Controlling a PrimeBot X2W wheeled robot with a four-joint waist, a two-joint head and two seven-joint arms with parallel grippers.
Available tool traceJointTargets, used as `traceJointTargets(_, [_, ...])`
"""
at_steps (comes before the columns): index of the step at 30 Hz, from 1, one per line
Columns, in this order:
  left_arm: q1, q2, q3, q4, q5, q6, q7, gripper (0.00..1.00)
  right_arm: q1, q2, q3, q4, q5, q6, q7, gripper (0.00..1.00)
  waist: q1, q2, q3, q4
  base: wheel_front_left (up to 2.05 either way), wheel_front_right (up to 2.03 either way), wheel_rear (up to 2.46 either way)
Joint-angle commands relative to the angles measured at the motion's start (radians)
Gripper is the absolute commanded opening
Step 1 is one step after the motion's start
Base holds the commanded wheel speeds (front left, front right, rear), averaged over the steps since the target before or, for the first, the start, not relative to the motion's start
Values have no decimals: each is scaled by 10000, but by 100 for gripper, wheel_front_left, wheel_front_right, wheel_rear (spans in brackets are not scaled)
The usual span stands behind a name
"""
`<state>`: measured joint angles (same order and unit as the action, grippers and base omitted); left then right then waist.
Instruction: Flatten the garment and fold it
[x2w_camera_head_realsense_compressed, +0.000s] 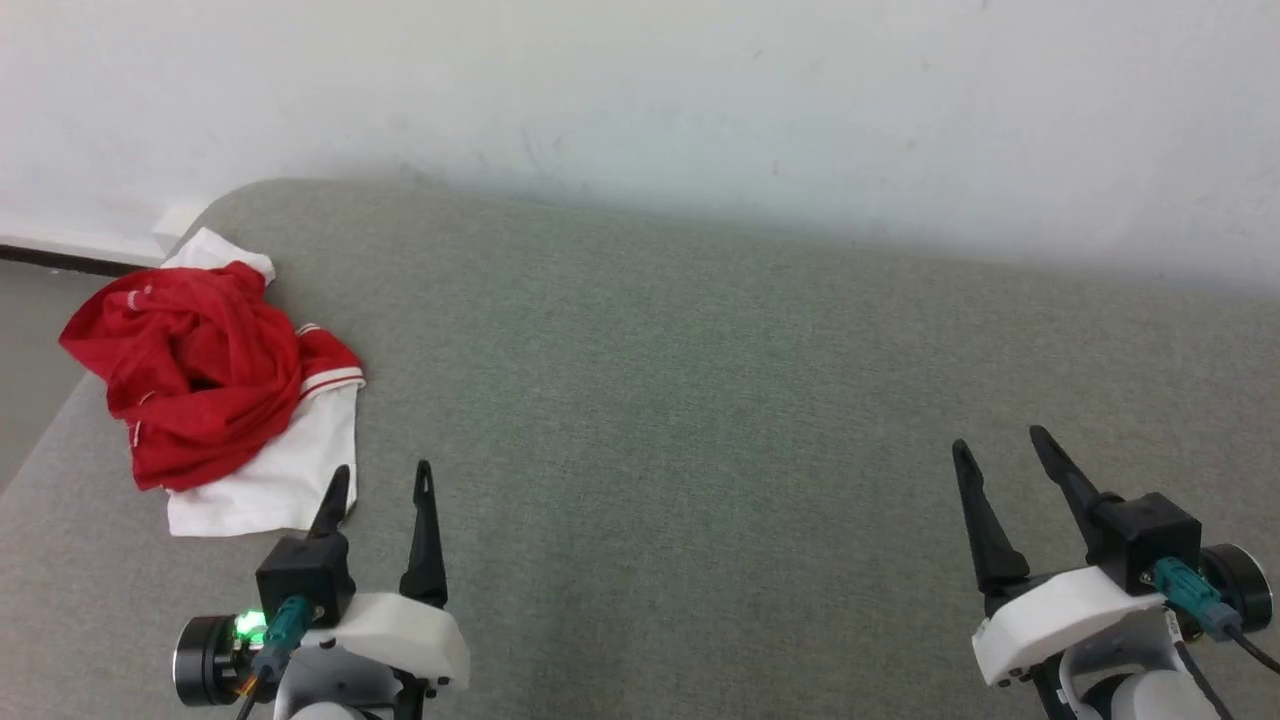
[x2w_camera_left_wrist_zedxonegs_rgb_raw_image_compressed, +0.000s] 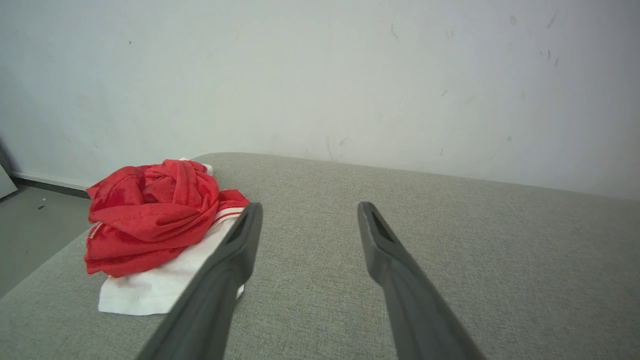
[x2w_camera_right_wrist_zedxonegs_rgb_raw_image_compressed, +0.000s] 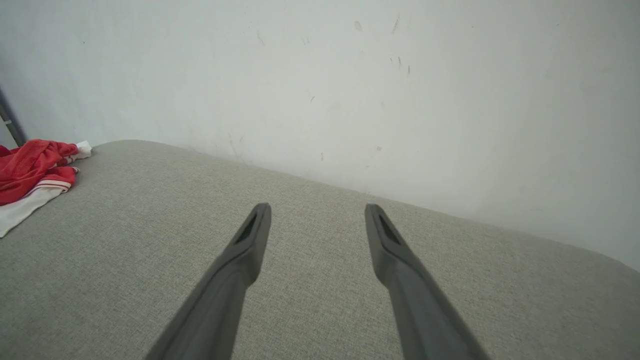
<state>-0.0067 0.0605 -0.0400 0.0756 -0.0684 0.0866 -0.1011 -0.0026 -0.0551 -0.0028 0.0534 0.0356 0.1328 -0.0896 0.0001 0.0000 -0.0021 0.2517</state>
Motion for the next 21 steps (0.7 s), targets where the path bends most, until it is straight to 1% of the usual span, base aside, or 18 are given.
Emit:
traceJointTargets(1, [-141, 58, -25, 51, -104, 120, -151, 100, -192, 20, -22, 82, 78, -9, -103, 100, -1, 0, -1, 136, 0, 0, 0])
traceJointTargets(21, [-195, 81, -104, 285, -328, 444, -548, 100, -313, 28, -53, 294, 200, -12, -451, 100, -1, 0, 43, 949, 0, 0, 0])
